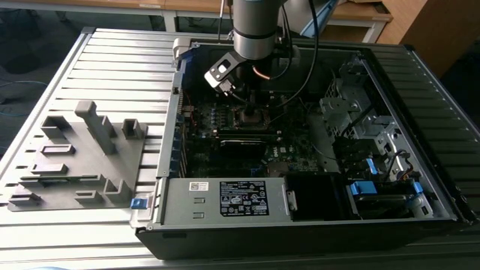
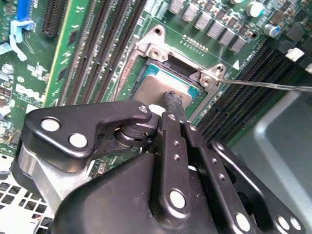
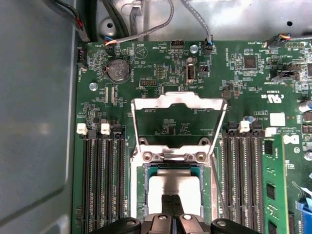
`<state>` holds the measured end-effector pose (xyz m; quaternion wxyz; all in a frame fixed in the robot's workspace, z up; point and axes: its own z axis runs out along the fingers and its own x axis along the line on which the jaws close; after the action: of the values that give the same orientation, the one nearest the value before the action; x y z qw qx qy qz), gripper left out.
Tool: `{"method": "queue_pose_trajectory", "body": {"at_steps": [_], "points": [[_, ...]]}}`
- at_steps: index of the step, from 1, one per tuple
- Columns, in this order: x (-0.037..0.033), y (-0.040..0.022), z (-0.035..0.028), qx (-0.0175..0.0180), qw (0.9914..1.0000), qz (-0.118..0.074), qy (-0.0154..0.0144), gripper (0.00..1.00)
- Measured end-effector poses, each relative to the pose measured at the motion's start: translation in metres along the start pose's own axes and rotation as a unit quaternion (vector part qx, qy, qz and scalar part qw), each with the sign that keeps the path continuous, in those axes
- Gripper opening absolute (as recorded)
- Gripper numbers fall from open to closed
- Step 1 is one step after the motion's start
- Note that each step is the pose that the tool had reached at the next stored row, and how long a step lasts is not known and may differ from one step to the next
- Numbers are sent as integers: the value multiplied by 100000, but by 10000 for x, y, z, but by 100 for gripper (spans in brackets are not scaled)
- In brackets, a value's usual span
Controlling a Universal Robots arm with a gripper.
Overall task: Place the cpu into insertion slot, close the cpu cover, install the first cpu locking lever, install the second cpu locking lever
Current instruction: 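Place the cpu into insertion slot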
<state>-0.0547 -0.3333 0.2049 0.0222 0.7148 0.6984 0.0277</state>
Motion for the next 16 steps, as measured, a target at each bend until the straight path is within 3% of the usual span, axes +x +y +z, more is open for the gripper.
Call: {"method": "queue_pose_trajectory", "body": {"at_steps": [2, 7, 16], "points": [[7, 0, 15, -5, 100000, -6, 0, 11], [7, -2, 49, 2, 99999, -28, -359, 11], [4, -5, 76, 10, 99999, -28, -400, 11]]}}
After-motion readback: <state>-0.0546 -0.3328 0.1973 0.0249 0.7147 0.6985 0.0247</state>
